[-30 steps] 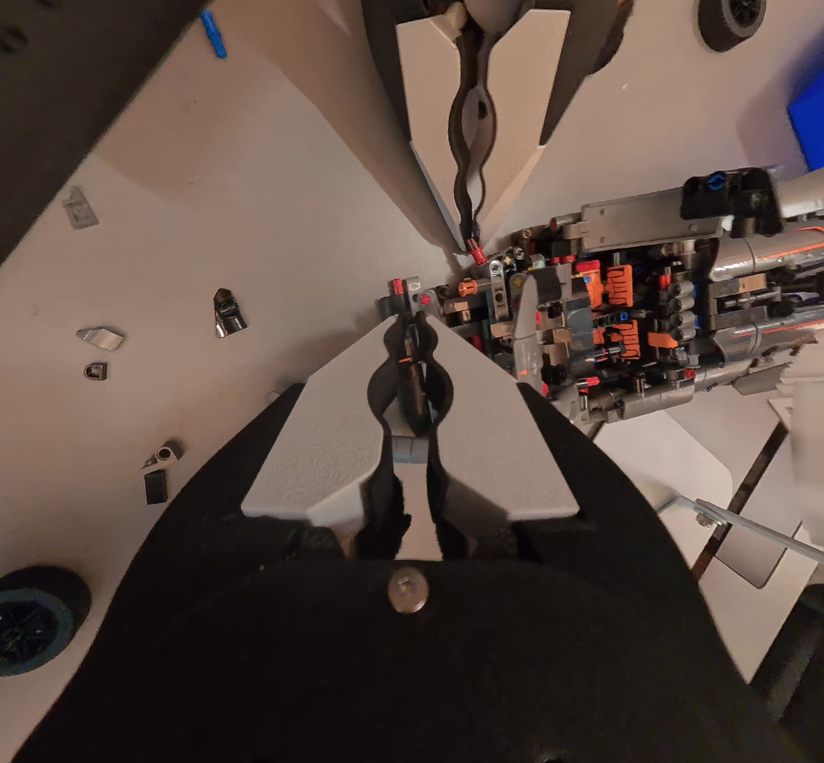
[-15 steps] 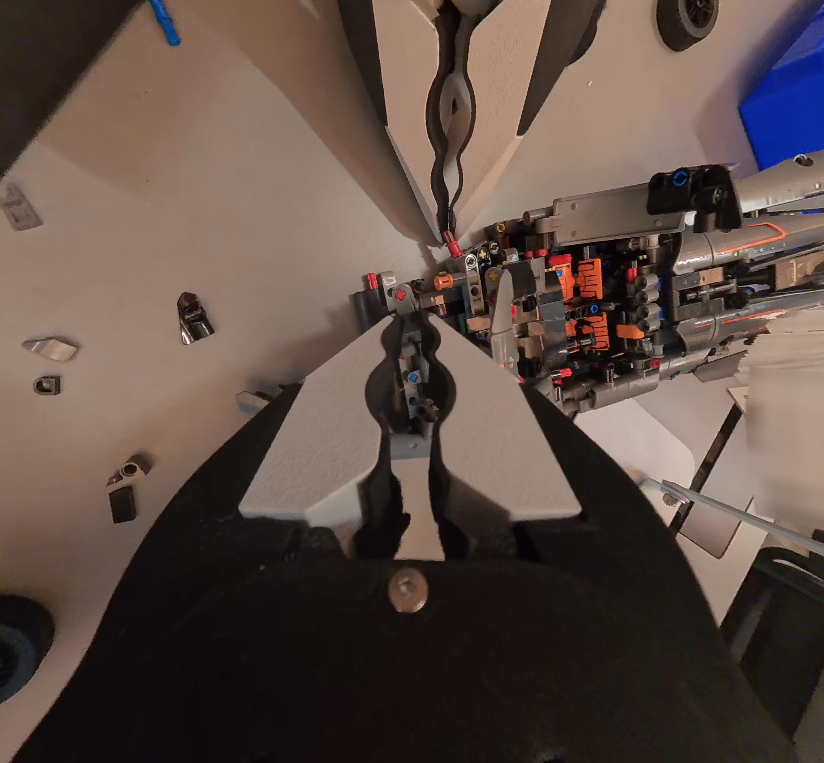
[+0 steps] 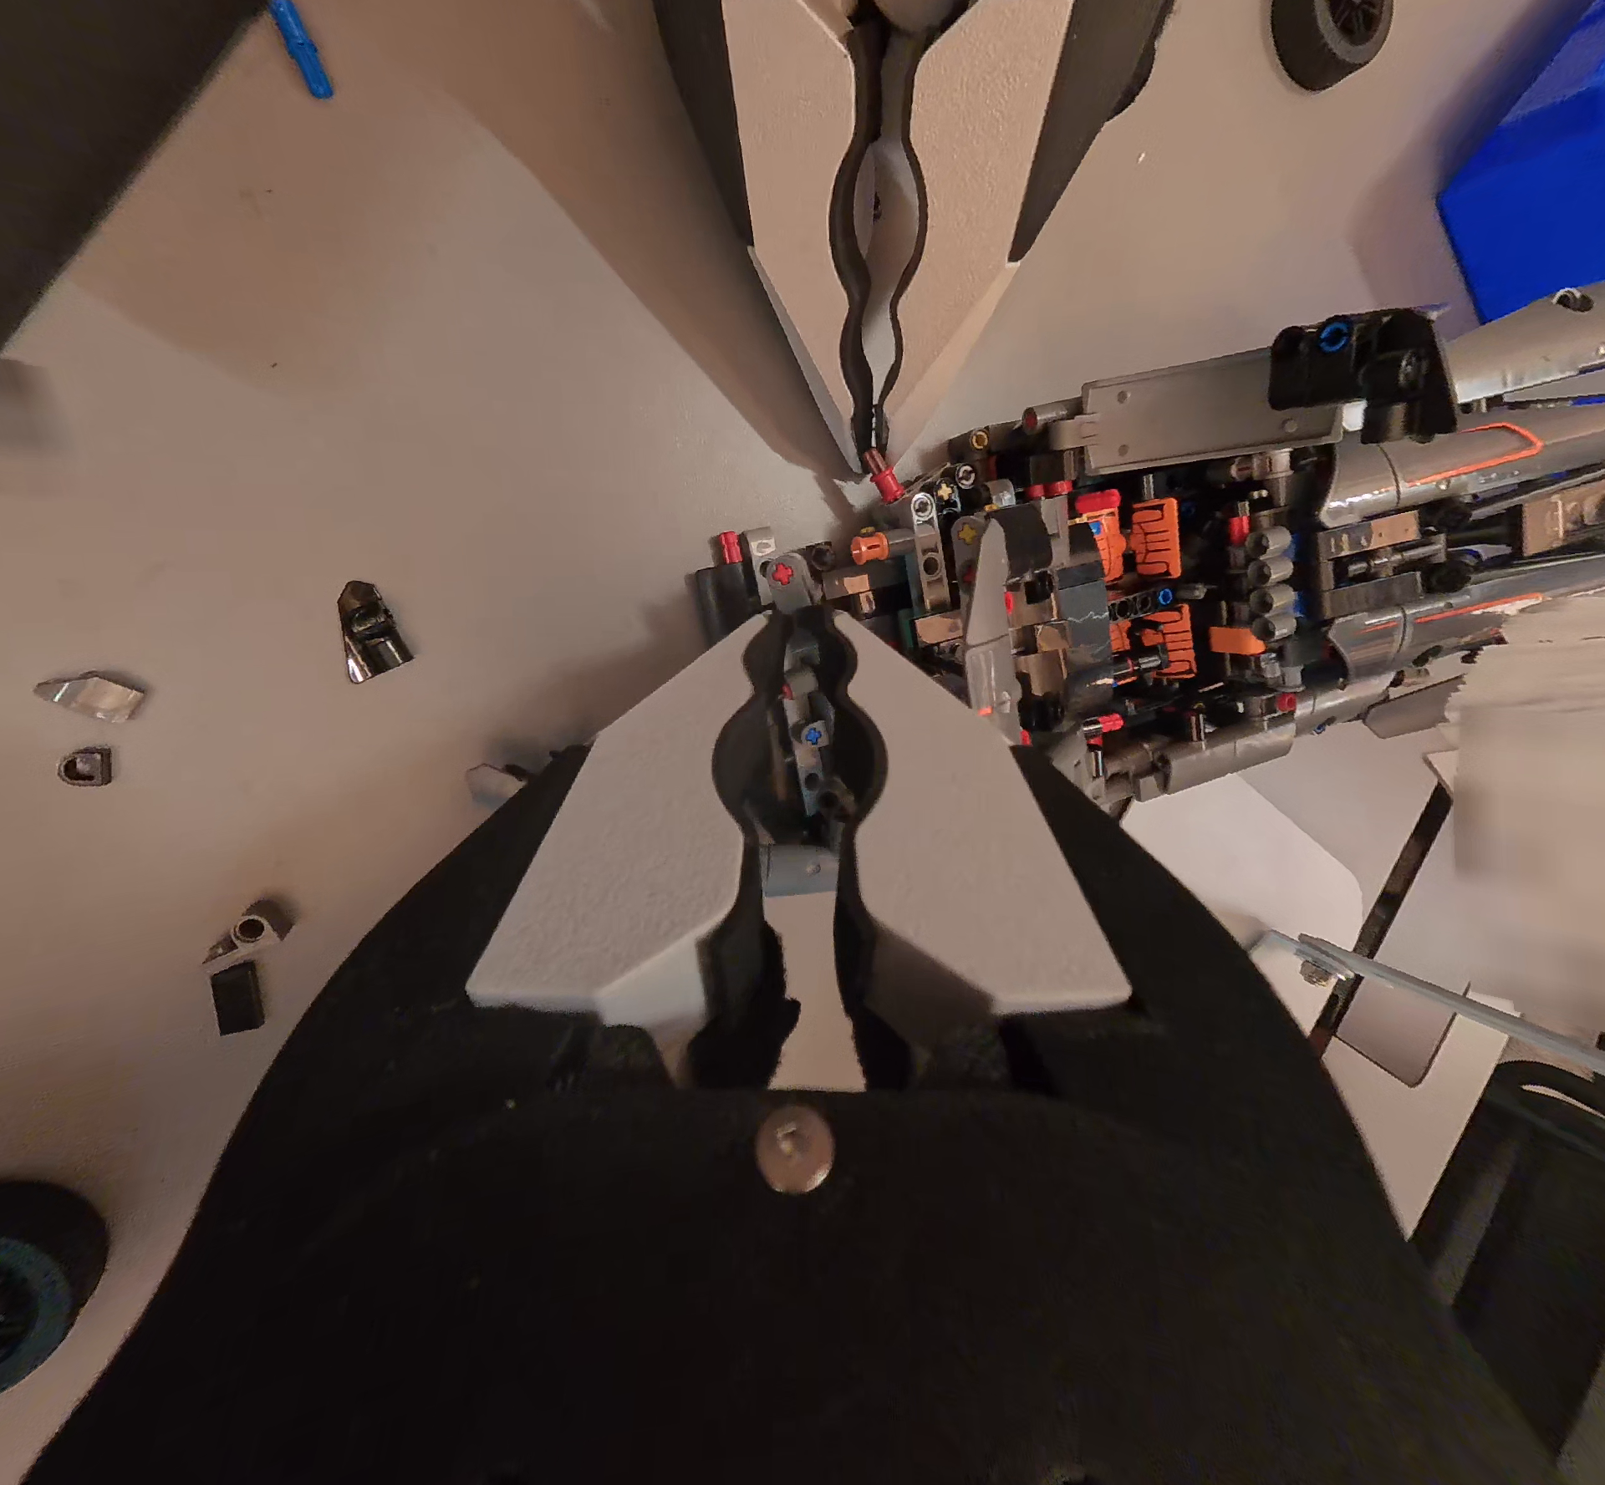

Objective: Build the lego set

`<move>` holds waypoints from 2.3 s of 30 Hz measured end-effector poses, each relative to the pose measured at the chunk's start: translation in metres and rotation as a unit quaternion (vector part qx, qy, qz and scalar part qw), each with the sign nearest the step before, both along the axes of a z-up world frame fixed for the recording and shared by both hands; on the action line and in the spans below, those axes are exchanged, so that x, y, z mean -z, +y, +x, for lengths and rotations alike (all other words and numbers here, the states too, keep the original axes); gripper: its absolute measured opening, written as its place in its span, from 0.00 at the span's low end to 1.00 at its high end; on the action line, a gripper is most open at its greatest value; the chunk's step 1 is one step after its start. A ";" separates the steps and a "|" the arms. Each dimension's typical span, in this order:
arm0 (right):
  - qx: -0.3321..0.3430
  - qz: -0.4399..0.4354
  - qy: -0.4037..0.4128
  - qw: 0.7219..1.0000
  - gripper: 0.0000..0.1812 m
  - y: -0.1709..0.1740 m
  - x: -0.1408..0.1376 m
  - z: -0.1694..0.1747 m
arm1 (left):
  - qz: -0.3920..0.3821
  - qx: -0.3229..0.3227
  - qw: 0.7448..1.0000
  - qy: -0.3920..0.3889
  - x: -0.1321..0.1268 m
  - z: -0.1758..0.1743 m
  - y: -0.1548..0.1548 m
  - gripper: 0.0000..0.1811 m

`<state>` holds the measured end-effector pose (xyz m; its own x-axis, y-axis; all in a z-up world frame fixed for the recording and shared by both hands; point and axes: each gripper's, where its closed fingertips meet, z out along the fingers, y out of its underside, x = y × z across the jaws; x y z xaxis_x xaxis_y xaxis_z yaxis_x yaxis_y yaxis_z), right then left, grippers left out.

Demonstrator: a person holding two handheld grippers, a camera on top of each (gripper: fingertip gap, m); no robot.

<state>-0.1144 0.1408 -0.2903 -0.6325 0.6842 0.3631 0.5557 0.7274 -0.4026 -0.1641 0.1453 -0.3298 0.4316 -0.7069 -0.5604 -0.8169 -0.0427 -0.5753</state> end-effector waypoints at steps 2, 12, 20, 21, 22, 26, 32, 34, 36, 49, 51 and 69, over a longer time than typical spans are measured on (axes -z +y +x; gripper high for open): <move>-0.006 -0.002 -0.009 1.000 0.03 -0.002 0.002 0.002 | -0.001 0.000 1.000 -0.001 0.000 0.000 0.000 0.00; -0.024 -0.001 -0.064 0.998 0.04 -0.009 0.027 0.014 | -0.003 0.000 1.000 -0.003 0.000 0.000 0.000 0.00; -0.015 -0.031 -0.051 0.998 0.03 -0.008 0.019 0.013 | -0.004 0.000 1.000 -0.005 0.000 0.000 0.000 0.00; -0.015 -0.026 -0.054 0.998 0.03 -0.006 0.020 0.014 | -0.004 0.000 1.000 -0.005 0.000 0.000 0.000 0.00; -0.017 -0.025 -0.057 0.998 0.03 -0.007 0.021 0.015 | -0.005 0.000 1.000 -0.005 0.000 0.000 0.000 0.00; -0.017 -0.015 -0.070 0.997 0.05 -0.007 0.029 0.016 | -0.005 0.000 1.000 -0.006 0.000 0.000 0.000 0.00; -0.014 -0.010 -0.075 0.997 0.03 -0.006 0.034 0.016 | -0.006 0.001 1.000 -0.006 0.000 0.000 0.000 0.00; -0.012 -0.016 -0.076 0.997 0.03 -0.008 0.034 0.015 | -0.007 0.002 1.000 -0.007 0.000 -0.001 0.000 0.00; -0.012 -0.025 -0.076 0.997 0.03 -0.011 0.034 0.014 | -0.013 0.004 1.000 -0.011 0.000 -0.002 -0.001 0.00; -0.006 -0.053 -0.058 0.997 0.03 -0.032 0.034 -0.001 | -0.067 0.014 0.997 -0.034 0.001 -0.020 -0.011 0.00; -0.002 -0.058 -0.056 0.997 0.03 -0.034 0.033 -0.004 | -0.072 0.013 0.997 -0.035 0.003 -0.022 -0.012 0.00; 0.015 -0.145 0.001 0.989 0.05 -0.006 -0.008 0.004 | -0.075 0.002 0.995 -0.058 0.003 -0.023 -0.008 0.00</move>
<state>-0.1107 0.1352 -0.2820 -0.6094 0.7785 0.1505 0.5744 0.5643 -0.5929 -0.1871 0.1369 -0.3331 0.4852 -0.7805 -0.3943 -0.7450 -0.1329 -0.6537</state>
